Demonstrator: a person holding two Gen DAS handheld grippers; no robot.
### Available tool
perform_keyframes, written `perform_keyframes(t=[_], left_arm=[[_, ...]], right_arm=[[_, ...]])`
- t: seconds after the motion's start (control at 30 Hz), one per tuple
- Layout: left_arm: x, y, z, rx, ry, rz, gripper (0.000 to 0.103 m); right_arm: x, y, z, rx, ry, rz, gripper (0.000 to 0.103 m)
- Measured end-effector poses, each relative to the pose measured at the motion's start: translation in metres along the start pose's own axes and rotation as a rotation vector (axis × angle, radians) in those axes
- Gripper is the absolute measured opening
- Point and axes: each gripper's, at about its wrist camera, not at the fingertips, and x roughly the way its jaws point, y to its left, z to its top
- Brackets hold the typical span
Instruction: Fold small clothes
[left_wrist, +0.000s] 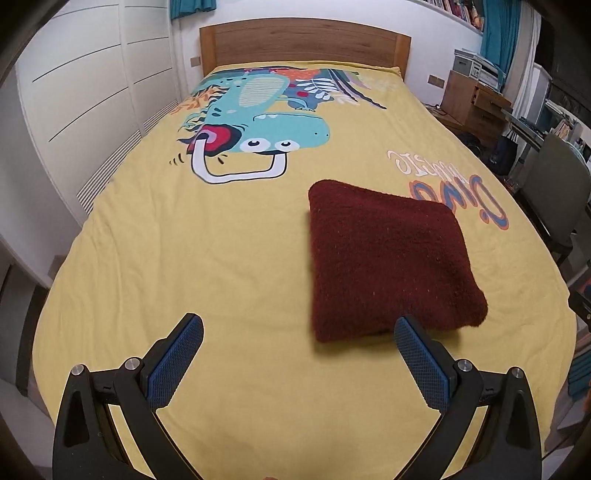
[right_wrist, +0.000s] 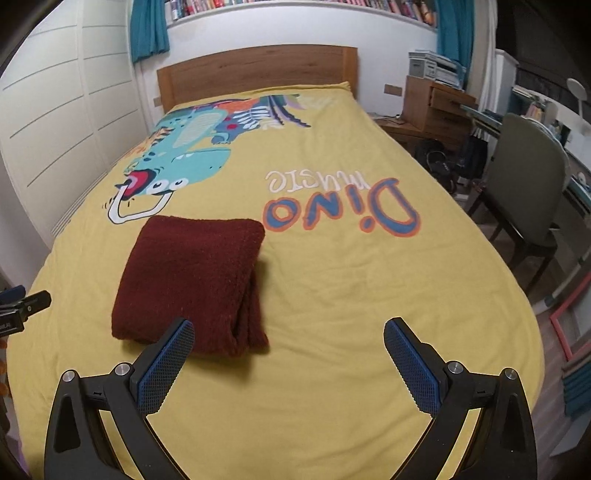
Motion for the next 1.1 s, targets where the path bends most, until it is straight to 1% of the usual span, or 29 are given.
perform_keyframes(t=[0.13,0.3,0.7,1.1], left_arm=[[-0.009,0.003,-0.011,-0.002,0.002,0.004,0.102],[-0.015,0.012,-0.019,-0.018,0.005,0.017,0.102],[-0.020,0.025,-0.023,-0.028,-0.002,0.043,0.102],[-0.022,0.033,-0.023,-0.028,-0.003,0.045,0.102]], right_arm=[[-0.014,-0.003,-0.013,-0.003,0.010,-0.025,0.102],[-0.021,-0.004,-0.021,-0.008,0.020,-0.032,0.102],[-0.028,0.001,-0.021,-0.012,0.009,-0.029,0.102],[-0.030,0.000,-0.017,-0.014,0.011,-0.040,0.102]])
